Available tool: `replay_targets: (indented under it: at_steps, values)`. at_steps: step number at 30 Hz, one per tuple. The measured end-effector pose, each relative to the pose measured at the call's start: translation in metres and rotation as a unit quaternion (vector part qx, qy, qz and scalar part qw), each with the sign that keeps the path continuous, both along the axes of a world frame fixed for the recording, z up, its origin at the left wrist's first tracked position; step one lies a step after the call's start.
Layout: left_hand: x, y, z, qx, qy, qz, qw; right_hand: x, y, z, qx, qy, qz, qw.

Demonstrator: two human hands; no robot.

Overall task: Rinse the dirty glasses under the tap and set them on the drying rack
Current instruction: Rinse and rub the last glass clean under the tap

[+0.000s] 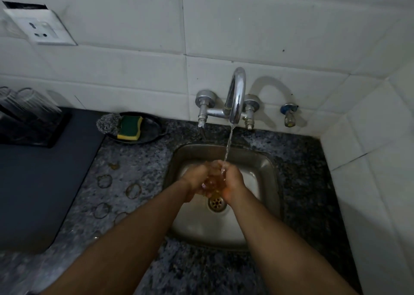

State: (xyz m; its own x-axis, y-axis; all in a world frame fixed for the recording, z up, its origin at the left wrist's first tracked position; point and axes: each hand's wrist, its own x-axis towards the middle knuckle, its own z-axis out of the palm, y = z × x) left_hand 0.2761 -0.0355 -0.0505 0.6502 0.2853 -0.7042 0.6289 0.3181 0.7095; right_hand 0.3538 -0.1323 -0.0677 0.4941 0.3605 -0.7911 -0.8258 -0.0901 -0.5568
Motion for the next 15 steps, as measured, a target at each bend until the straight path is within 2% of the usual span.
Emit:
replay_targets:
  at_steps: [2,4,7,9,12,15]
  values:
    - [0.003,-0.003,0.002,-0.020,-0.018,0.048,0.998,0.003,0.006,-0.006,-0.013,0.018,-0.049,0.999]
    - [0.008,-0.008,0.000,0.003,-0.028,0.081,0.996,0.005,0.010,-0.011,-0.018,0.023,-0.075,0.997]
    - [0.014,-0.019,-0.007,0.122,-0.026,0.112,0.986,0.004,0.009,-0.008,-0.003,0.039,-0.092,0.995]
    - [0.013,-0.025,-0.008,0.185,-0.035,0.117,0.975,0.003,0.008,-0.008,-0.018,0.017,-0.083,0.996]
    - [0.014,-0.031,-0.006,0.147,-0.066,0.149,0.976,0.005,0.005,-0.019,-0.121,-0.141,-0.056,0.981]
    - [0.022,-0.028,-0.007,0.020,-0.009,0.218,0.976,0.003,-0.008,-0.014,-0.181,-0.379,0.020,0.907]
